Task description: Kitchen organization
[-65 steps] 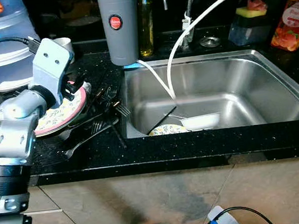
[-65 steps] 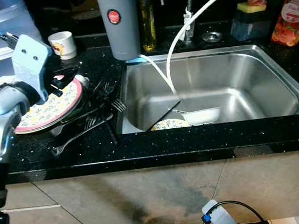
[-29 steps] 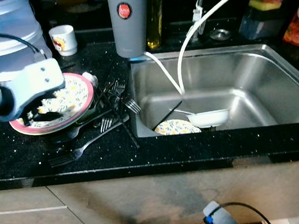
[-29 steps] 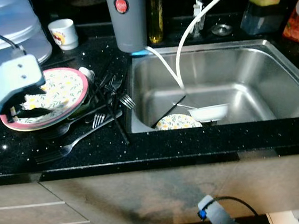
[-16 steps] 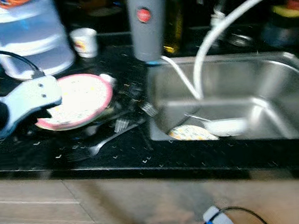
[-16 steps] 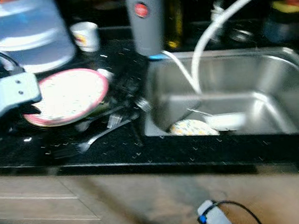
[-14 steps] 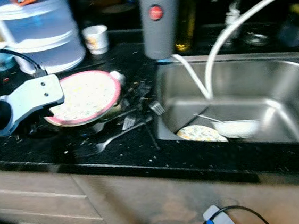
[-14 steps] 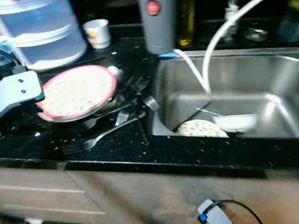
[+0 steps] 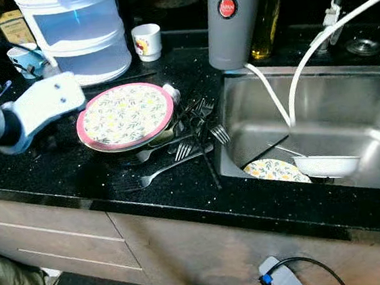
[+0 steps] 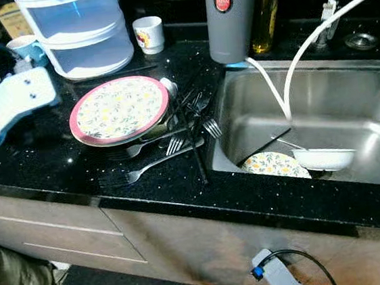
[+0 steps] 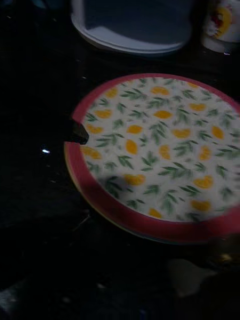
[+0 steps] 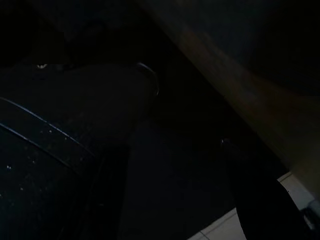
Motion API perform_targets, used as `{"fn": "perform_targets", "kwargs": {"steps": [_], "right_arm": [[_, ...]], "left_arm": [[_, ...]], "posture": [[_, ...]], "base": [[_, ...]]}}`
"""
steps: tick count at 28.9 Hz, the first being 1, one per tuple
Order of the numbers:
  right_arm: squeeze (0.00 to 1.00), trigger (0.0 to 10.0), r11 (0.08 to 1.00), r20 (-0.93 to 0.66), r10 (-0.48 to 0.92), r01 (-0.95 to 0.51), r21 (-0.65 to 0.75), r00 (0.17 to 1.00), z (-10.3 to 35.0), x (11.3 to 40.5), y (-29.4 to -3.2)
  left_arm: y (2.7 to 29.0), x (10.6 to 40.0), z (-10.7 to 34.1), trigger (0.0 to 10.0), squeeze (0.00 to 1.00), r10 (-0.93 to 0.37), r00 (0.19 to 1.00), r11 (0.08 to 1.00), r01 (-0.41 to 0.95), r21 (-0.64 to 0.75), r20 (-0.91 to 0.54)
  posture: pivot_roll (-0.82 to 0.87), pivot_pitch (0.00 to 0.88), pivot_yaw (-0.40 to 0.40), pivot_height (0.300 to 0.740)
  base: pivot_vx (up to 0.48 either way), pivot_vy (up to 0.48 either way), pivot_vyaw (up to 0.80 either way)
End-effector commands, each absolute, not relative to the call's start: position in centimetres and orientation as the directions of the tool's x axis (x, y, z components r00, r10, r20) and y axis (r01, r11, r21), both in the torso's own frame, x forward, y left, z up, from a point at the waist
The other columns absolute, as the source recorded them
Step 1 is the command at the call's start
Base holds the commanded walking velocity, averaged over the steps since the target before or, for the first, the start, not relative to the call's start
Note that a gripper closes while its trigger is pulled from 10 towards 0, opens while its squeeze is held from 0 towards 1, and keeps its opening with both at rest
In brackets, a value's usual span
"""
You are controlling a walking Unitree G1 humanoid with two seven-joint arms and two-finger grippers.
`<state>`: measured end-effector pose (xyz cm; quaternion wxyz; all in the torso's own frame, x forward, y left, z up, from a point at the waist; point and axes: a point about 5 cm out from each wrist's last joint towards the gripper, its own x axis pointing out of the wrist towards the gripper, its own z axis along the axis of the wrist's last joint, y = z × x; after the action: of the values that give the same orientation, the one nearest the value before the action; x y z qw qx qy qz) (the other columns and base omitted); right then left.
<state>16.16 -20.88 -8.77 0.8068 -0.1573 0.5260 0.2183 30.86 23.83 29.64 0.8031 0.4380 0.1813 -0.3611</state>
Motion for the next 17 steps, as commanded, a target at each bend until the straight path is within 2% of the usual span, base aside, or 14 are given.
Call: {"fn": "perform_targets", "kwargs": {"steps": [1,5,8,17], "right_arm": [[0.00,10.0,0.861,-0.918,0.188,-0.509,-0.017,0.349,-8.8,16.1,-20.8],[0.00,10.0,0.846,-0.925,0.184,-0.532,-0.023,0.333,-8.8,16.1,-20.9],[0.00,10.0,0.802,-0.934,0.181,-0.596,-0.042,0.309,-8.8,16.2,-20.9],[0.00,10.0,0.720,-0.945,0.185,-0.692,-0.057,0.271,-8.6,16.3,-20.9]], "left_arm": [[23.4,30.9,29.6,10.0,0.00,-0.466,0.652,0.357,0.757,0.548,-0.598],[23.2,30.6,29.0,10.0,0.00,-0.500,0.610,0.348,0.791,0.502,-0.614],[23.3,30.7,28.2,10.0,0.00,-0.517,0.579,0.349,0.815,0.462,-0.631],[23.3,31.3,27.1,10.0,0.00,-0.532,0.565,0.351,0.825,0.442,-0.631]], "posture": [[0.03,0.000,0.015,0.740],[0.03,0.000,0.014,0.740],[0.03,0.000,0.011,0.740],[0.02,0.000,0.009,0.740]], "base": [[0.000,0.000,0.00],[0.000,0.000,0.00],[0.000,0.000,0.00],[0.000,0.000,0.00]]}}
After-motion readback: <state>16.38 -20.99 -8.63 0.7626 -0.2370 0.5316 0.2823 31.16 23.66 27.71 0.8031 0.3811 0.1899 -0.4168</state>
